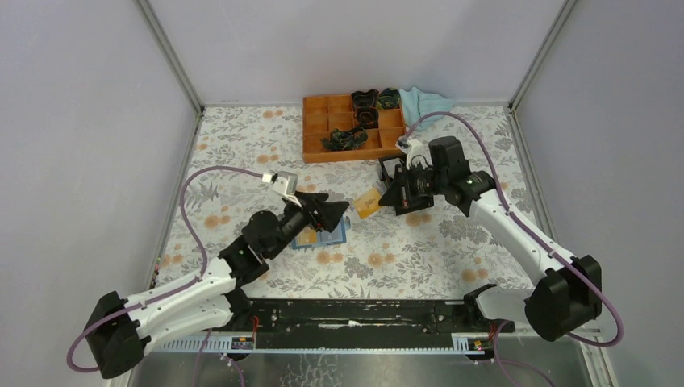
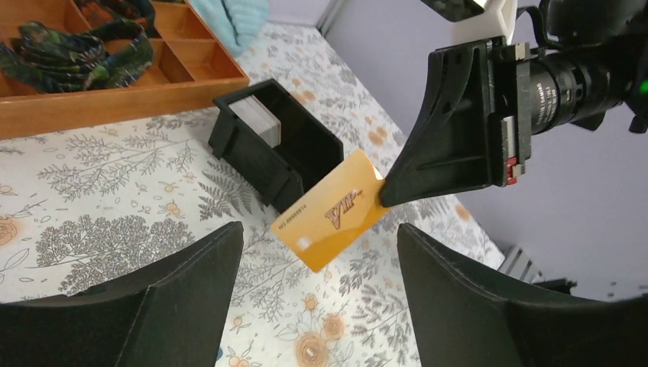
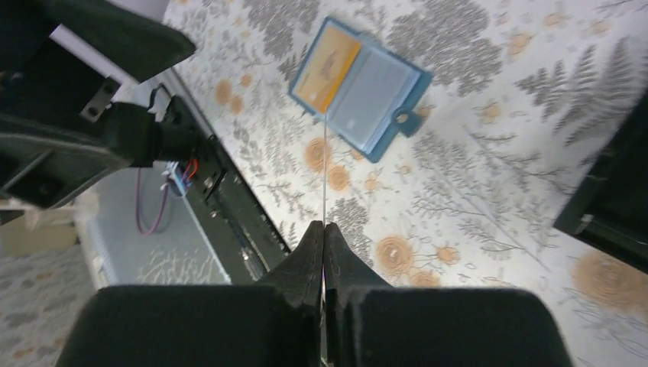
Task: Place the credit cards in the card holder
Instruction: Pick up the credit card from the storage box, then insert the credit card into the card holder.
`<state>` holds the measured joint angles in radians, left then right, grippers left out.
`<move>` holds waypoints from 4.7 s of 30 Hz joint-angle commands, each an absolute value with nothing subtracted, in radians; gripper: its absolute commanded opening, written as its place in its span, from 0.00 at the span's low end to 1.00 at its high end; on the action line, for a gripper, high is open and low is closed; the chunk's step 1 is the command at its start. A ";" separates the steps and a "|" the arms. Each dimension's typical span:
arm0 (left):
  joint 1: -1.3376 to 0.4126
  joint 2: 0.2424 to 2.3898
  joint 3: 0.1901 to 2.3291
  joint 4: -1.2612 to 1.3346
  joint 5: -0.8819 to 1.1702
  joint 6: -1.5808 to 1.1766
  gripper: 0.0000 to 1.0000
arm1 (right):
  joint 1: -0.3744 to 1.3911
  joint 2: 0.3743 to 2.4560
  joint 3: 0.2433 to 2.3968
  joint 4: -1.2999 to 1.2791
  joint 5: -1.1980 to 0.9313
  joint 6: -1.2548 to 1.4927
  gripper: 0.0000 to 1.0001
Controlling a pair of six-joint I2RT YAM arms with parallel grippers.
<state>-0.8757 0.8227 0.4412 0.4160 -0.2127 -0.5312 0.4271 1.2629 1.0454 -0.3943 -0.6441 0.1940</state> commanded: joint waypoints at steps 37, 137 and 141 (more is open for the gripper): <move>-0.552 1.082 0.454 0.502 0.718 -0.551 0.49 | 0.499 1.425 0.894 -0.021 -1.151 0.282 0.00; -0.550 1.037 -0.034 0.808 -0.171 -0.999 0.00 | 0.708 1.897 1.150 -0.049 -0.324 0.434 0.00; -0.552 1.056 -0.041 0.825 -0.177 -0.997 0.00 | 0.711 1.901 1.151 -0.050 -0.327 0.436 0.00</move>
